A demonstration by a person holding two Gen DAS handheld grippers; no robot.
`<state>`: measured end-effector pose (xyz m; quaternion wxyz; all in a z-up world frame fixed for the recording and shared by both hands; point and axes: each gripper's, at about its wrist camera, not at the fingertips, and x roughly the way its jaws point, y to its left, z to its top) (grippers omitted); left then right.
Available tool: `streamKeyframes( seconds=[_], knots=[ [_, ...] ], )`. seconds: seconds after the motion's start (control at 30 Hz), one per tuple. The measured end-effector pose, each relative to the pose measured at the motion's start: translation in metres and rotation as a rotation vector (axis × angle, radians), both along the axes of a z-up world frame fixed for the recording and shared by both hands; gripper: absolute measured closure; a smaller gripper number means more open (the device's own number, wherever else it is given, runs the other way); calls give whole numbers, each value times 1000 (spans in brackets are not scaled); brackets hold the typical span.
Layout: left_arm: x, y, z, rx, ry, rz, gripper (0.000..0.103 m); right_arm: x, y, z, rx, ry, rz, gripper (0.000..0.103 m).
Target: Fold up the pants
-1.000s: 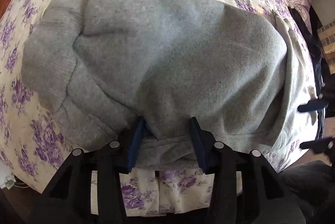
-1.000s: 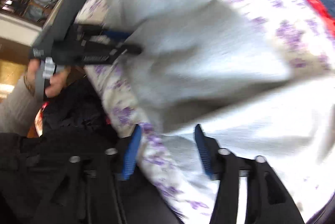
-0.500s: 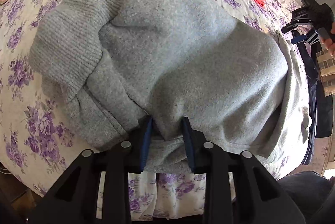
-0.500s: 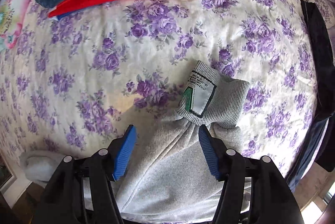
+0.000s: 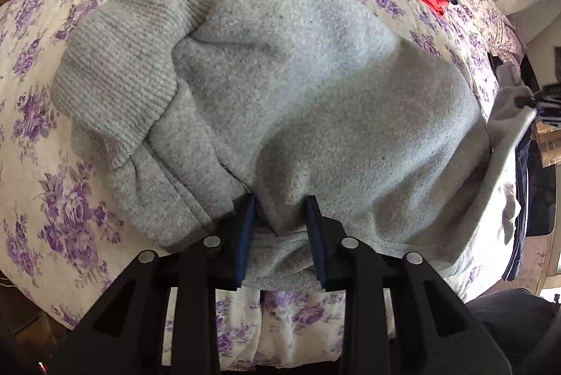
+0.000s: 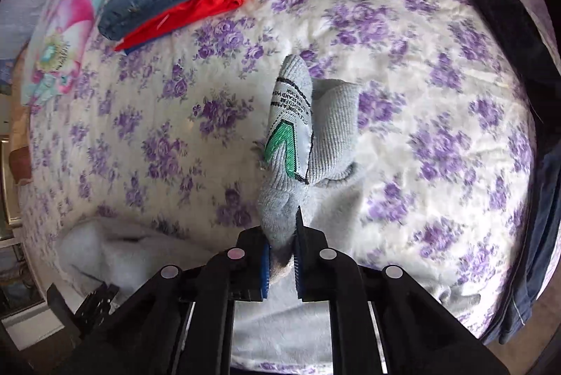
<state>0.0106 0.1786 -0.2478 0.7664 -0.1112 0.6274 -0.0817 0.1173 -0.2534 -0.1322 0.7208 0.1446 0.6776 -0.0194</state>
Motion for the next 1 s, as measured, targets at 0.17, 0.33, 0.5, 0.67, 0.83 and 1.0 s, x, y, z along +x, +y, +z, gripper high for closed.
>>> streamKeyframes(
  seconds=[0.17,0.33,0.5,0.67,0.83,1.0],
  knots=[
    [4,-7,2,55,31,-51,74,-114,-68,31,62,-165,-115,92],
    [8,-25,11,162,65,-114,74,-197,-81,-61,24,-170,-212,92],
    [7,-59,43,297,43,-215,75,-226,-107,-133,211,-192,-390,93],
    [12,-104,83,197,-62,-283,75,-221,-110,-125,224,-165,-336,91],
    [12,-176,57,67,-38,-381,75,-222,-117,-116,270,-35,-385,75],
    [-21,-197,-5,90,49,-421,77,-232,-110,-76,-103,116,-234,59]
  ],
)
